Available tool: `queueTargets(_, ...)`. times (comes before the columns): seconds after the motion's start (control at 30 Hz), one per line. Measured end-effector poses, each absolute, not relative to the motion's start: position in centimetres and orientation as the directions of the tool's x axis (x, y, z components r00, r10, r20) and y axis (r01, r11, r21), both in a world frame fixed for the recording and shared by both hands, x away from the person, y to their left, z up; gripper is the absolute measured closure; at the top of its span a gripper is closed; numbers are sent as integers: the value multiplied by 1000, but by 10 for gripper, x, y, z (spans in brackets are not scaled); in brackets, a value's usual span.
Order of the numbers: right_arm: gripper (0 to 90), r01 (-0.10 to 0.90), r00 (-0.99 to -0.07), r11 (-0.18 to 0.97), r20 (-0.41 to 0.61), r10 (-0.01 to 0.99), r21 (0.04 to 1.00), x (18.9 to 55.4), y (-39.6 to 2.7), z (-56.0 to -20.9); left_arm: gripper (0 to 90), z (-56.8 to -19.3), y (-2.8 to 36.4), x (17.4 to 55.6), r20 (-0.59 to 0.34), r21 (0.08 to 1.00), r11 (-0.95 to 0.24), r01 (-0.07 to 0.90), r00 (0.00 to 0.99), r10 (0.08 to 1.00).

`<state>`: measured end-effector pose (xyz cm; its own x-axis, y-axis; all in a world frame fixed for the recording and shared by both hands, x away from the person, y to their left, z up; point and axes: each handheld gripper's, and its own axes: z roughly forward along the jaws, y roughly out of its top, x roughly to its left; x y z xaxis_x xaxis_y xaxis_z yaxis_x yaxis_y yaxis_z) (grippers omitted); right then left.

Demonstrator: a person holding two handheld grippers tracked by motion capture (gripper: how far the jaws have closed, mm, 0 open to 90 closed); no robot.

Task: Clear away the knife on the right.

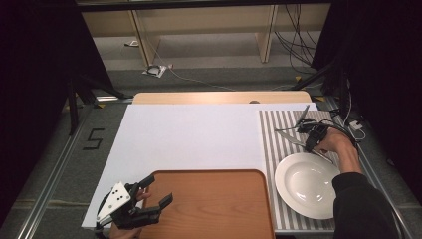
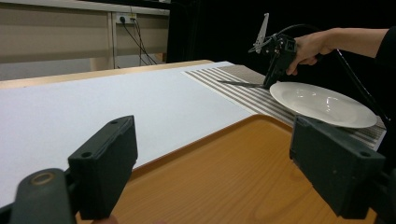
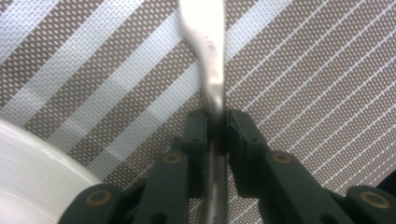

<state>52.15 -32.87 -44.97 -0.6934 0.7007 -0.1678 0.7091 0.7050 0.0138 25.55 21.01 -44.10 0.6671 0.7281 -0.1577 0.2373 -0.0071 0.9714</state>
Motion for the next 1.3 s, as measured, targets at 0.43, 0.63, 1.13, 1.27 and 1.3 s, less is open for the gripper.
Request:
queueTargets(0.43, 807, 664, -721, 746, -218, 657, 51, 515, -324, -446, 152, -441, 211, 256, -159, 971, -5, 239, 663, 732)
queueTargets(0.63, 807, 637, -710, 754, -258, 655, 162, 506, -328, -421, 152, -442, 210, 257, -161, 970, -5, 242, 660, 734)
queueTargets(1.13, 807, 545, -666, 728, -312, 677, 416, 472, -312, -369, 152, -442, 210, 257, -158, 970, -10, 242, 662, 733)
queueTargets(1.27, 807, 502, -678, 731, -315, 664, 462, 461, -303, -359, 152, -442, 210, 257, -160, 970, -6, 242, 660, 734)
queueTargets(1.3, 807, 495, -675, 730, -320, 664, 471, 458, -300, -358, 152, -442, 210, 257, -160, 970, -6, 242, 660, 734)
